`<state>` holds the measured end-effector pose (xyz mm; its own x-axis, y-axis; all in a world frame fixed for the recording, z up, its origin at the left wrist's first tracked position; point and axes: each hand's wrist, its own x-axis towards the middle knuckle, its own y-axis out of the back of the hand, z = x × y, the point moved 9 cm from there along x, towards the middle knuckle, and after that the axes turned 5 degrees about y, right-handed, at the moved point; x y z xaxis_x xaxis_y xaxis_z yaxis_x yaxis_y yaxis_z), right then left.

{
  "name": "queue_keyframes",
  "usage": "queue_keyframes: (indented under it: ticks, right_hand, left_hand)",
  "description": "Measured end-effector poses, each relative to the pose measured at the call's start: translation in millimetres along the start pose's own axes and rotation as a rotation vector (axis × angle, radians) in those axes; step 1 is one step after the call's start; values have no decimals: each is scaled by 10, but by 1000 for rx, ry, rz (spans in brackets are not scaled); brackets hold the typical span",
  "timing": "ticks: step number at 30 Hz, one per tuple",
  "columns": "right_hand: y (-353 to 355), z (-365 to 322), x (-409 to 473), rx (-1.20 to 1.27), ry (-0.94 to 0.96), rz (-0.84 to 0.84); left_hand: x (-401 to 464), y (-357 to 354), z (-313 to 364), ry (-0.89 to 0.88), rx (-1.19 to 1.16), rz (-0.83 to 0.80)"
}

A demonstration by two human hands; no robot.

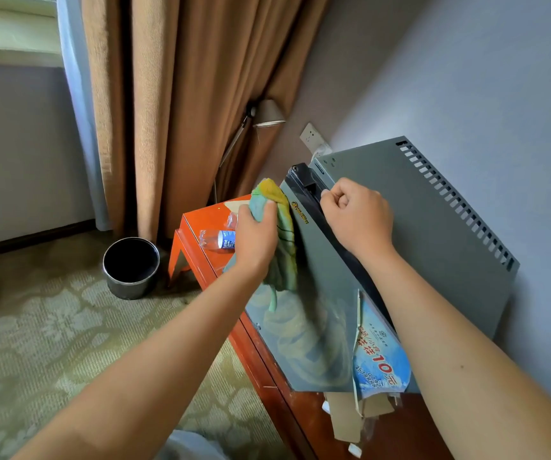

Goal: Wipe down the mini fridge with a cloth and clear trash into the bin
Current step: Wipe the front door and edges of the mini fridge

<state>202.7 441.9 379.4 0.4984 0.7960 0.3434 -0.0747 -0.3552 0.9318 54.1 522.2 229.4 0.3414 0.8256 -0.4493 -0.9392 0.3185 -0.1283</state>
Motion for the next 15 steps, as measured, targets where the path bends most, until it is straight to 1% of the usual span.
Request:
queue_keyframes:
  ticks: [4, 9, 11, 13, 15]
  right_hand:
    - [12, -12, 4, 5, 20, 7]
    - [11, -7, -1, 5, 39, 9]
    - [11, 15, -2, 19, 13, 15]
    - [11, 27, -11, 28, -2, 26]
    - [3, 26, -1, 21, -3, 27]
  left_hand:
    - [-439, -262, -255, -66, 67, -96]
    - [-349, -229, -145, -133, 93, -41]
    - [-222, -94, -129, -84, 17, 34]
    - [-36, 122, -51, -24, -137, 154]
    - [89, 255, 159, -49, -211, 205]
